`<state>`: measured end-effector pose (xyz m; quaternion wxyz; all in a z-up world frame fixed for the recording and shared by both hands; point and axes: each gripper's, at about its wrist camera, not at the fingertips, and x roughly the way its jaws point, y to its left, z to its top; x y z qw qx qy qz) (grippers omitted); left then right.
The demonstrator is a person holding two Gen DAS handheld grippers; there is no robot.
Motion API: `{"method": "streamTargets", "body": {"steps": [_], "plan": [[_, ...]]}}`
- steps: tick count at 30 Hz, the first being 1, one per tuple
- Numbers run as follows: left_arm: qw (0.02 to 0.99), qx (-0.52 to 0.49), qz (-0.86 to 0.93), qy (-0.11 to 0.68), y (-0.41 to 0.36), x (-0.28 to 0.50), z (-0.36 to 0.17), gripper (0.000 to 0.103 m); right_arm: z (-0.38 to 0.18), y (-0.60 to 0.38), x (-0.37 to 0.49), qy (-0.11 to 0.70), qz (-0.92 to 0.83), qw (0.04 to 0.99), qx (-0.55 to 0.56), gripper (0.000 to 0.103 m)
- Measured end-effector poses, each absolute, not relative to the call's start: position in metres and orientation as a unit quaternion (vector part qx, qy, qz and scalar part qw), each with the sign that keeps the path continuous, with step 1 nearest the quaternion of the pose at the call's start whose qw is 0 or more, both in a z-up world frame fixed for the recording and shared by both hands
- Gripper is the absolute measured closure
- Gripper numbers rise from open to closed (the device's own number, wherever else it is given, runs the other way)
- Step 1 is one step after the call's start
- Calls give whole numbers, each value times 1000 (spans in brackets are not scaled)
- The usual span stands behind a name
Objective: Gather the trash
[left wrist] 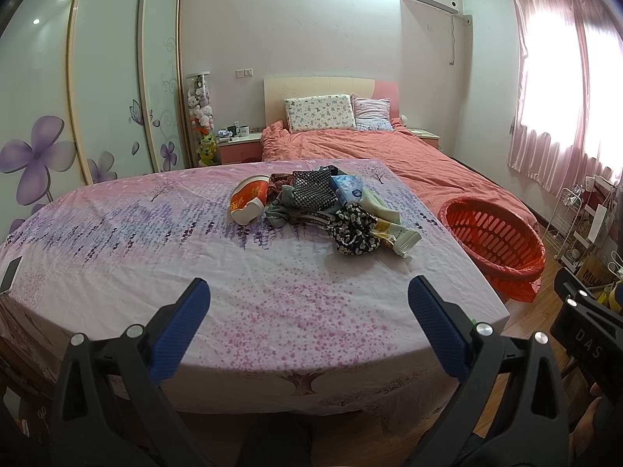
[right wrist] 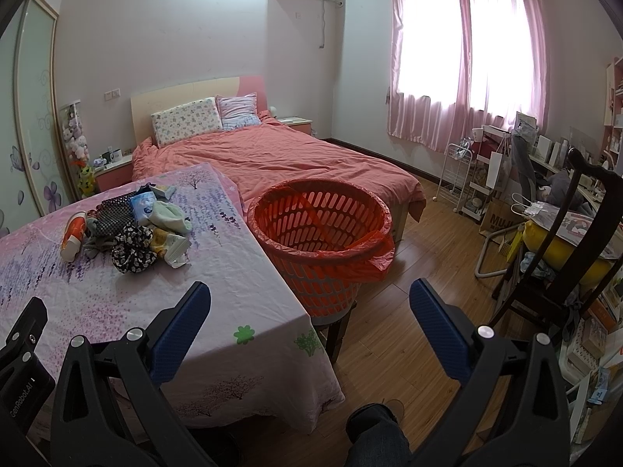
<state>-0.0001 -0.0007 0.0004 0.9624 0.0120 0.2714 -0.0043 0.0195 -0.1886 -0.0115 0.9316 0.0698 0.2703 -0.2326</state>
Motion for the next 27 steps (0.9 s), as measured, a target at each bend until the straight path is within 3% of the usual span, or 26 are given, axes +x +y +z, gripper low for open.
{"method": "streamTargets", "body": {"steps": [27], "plan": [[962,12,-5,272,-5,-2,0,4,-12,-189,20,271,-233,931,69,2]]}}
